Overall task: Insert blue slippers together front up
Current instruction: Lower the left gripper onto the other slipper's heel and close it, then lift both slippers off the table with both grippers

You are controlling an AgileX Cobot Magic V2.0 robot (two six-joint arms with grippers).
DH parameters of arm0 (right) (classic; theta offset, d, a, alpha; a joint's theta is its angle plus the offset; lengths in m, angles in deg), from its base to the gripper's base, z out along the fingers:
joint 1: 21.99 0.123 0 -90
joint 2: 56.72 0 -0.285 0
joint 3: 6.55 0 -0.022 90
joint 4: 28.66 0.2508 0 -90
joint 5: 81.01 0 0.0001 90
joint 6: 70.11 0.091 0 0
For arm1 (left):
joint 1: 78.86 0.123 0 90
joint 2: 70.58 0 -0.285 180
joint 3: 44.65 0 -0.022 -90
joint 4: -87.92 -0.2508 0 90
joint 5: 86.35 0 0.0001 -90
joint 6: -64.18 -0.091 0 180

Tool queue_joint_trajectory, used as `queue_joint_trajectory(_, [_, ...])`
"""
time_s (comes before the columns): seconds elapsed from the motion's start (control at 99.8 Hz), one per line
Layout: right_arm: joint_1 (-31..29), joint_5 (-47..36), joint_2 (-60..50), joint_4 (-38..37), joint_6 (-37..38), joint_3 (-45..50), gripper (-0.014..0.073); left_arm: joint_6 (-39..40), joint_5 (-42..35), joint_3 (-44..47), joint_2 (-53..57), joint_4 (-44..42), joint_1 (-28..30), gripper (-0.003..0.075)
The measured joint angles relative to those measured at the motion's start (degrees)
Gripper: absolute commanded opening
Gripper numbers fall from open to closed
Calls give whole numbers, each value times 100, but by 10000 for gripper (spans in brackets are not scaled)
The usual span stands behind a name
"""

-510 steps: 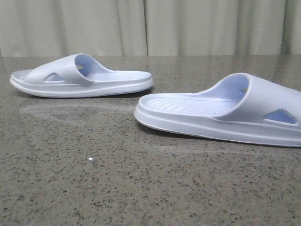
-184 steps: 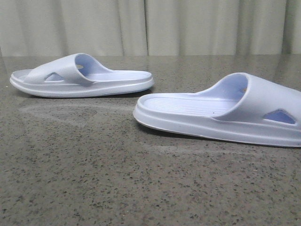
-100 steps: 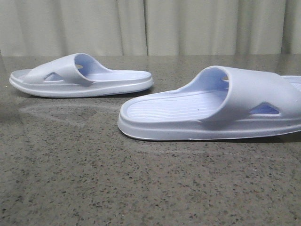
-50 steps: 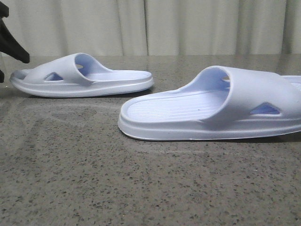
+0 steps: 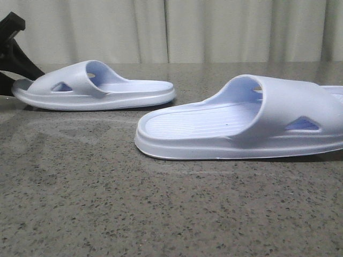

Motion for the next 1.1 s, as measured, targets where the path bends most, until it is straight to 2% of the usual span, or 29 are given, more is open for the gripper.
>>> queue_joint_trajectory(0.04, [0, -7, 0, 0, 0, 0, -107, -10, 30, 0, 0, 15, 0, 13])
queue_joint_trajectory(0.461, [0, -130, 0, 0, 0, 0, -107, -49, 216, -13, 300, -87, 34, 15])
queue_joint_trajectory(0.641, [0, -176, 0, 186, -13, -79, -107, -77, 386, -13, 793, -177, 353, 15])
queue_joint_trajectory(0.942, [0, -167, 4, 1160, -275, -750, -107, -107, 1302, -13, 1146, -218, 1236, 15])
queue_joint_trajectory(1.102, [0, -4, 4, 1759, -447, -1058, -107, -107, 1637, -13, 1146, -103, 1426, 15])
